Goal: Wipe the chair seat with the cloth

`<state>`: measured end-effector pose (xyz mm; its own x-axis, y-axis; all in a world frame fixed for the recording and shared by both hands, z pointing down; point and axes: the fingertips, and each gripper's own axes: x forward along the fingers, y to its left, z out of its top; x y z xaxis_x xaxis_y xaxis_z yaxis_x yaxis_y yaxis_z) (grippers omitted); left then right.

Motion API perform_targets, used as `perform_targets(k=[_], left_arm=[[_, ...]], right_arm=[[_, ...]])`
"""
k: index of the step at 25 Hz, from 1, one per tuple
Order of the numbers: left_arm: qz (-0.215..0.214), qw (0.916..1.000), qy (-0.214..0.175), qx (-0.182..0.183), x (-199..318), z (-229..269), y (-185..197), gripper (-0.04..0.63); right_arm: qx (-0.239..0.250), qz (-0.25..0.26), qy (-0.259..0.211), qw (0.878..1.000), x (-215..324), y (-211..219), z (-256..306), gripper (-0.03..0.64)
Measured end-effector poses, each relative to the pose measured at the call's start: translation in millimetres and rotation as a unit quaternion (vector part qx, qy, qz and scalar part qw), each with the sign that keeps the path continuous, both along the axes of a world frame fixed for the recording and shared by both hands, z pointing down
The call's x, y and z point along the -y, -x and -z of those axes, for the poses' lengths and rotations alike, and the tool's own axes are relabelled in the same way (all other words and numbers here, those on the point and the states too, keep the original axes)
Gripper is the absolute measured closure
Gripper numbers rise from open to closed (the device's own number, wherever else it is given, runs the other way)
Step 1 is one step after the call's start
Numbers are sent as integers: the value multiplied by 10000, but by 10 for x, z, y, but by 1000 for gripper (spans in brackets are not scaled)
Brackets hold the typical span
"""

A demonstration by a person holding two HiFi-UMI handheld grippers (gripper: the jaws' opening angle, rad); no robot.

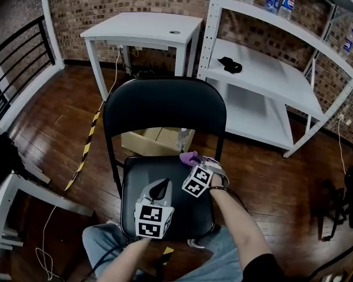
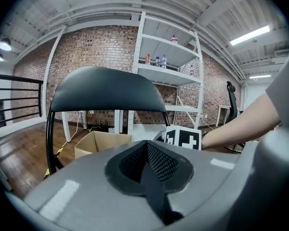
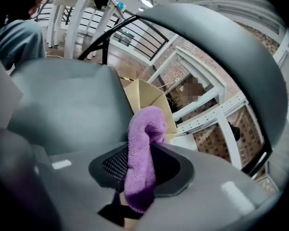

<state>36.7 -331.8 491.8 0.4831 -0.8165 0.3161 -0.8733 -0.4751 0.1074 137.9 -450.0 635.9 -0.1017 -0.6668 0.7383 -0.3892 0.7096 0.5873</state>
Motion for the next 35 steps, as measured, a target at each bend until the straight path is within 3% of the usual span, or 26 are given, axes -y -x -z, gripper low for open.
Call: perform_targets(k=[8,12,35], left_arm=[[136,9999,74,-45,119,-63,176,589],[151,9999,59,-40,130,-58,212,590],[-82,9999,-123,-37,-507,123,-76,589]], right_arm=[[-345,-438,287,9980,198,46,-299,502],[-305,-380,403,9980,125,63,-328,502],[-26,361,474,9982,-1643,47,-346,502]])
